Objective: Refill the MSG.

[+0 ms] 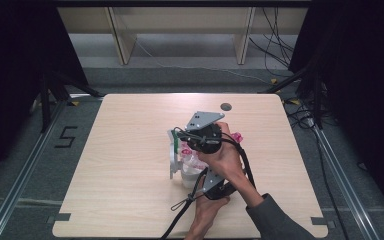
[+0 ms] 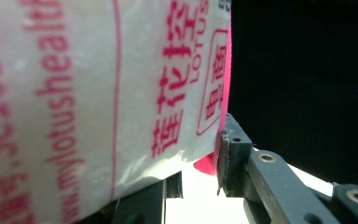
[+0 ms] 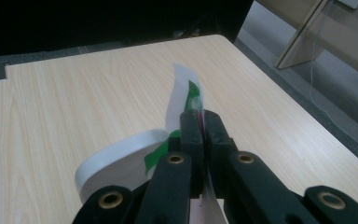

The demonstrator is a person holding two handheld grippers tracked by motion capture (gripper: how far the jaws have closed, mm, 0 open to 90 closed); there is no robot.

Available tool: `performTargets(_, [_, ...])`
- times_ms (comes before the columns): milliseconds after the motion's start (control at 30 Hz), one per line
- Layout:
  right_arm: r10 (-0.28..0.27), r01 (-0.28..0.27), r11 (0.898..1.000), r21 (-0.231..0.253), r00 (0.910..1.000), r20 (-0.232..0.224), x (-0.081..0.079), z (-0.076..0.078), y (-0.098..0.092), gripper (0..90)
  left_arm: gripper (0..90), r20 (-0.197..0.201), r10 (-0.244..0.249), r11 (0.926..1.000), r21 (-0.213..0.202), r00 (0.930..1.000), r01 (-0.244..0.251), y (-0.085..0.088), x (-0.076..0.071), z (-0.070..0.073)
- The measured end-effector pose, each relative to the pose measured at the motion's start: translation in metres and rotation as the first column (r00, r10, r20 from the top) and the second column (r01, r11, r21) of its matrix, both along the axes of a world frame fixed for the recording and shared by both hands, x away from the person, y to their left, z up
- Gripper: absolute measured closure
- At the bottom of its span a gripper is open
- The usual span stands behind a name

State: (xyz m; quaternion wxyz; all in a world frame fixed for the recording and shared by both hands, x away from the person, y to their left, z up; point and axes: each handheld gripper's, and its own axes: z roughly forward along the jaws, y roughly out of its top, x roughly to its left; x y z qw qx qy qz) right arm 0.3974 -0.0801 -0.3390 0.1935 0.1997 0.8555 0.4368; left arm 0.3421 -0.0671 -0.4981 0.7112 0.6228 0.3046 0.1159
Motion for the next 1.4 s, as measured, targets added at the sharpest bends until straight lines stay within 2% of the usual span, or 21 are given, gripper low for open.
performTargets(200, [0.014,-0.013,1.0,-0.015,0.9998,0.017,0.0011,-0.0003,0.0009,89.7,74.3,-0.001,-0.001,1.0,-0.003,1.0,0.001,-0.0002,-0.0001,0.0001])
performTargets(267, [0.001,-0.001,1.0,-0.011,1.0,0.001,-0.0001,-0.0007,0.0014,89.7,74.2,-0.002,-0.006,1.0,-0.003,1.0,0.006,0.0001,-0.0003,0.0001])
performTargets(367, [0.017,-0.016,1.0,-0.027,0.9998,0.013,0.0009,-0.0011,0.0027,89.7,74.2,-0.003,-0.009,0.9999,-0.009,1.0,0.009,-0.0001,-0.0005,0.0])
performTargets(400, [0.012,-0.011,1.0,-0.026,0.9999,0.009,0.0004,-0.0013,0.0031,89.7,74.2,0.002,-0.009,0.9999,0.013,1.0,0.009,0.0015,0.0,-0.0004])
performTargets(433, [0.015,-0.015,0.999,-0.035,0.9998,0.011,0.0008,-0.0013,0.0032,89.7,74.2,-0.001,-0.01,0.9999,0.013,1.0,0.01,0.0016,-0.0001,-0.0004])
performTargets(567, [0.005,-0.005,1.0,-0.026,1.0,0.0,0.0004,-0.0019,0.0037,89.7,74.2,0.001,-0.01,0.9998,0.014,1.0,0.01,0.0016,-0.0001,-0.0004])
performTargets(600, [0.005,-0.005,1.0,-0.027,1.0,0.001,0.0004,-0.0019,0.0036,89.7,74.2,-0.004,-0.011,0.9999,-0.011,0.9999,0.011,-0.0001,-0.0007,-0.0001])
performTargets(933, [0.004,-0.004,1.0,-0.029,1.0,-0.004,-0.0002,-0.0018,0.0041,89.7,74.2,-0.004,-0.007,0.9999,-0.012,1.0,0.006,-0.0002,-0.0008,0.0002])
performTargets(1000, [0.012,-0.011,0.999,-0.037,0.9999,0.008,0.0006,-0.0018,0.004,89.7,74.1,-0.003,-0.01,0.9999,-0.013,0.9999,0.01,0.0,-0.0011,0.0003])
performTargets(1033, [0.003,-0.003,1.0,-0.03,1.0,-0.008,-0.0005,-0.0016,0.0044,89.7,74.2,-0.003,-0.011,0.9998,-0.016,0.9999,0.011,-0.0001,-0.0011,0.0003])
performTargets(1233, [0.014,-0.013,0.999,-0.036,0.9998,0.011,0.0004,-0.0014,0.0047,89.7,74.1,-0.002,-0.01,0.9998,-0.017,0.9999,0.01,0.0,-0.0013,0.0004])
performTargets(1400, [0.008,-0.008,0.999,-0.039,1.0,0.003,-0.0004,-0.0021,0.0052,89.7,74.1,-0.003,-0.007,0.9999,-0.011,1.0,0.007,-0.0003,-0.0011,0.0005])
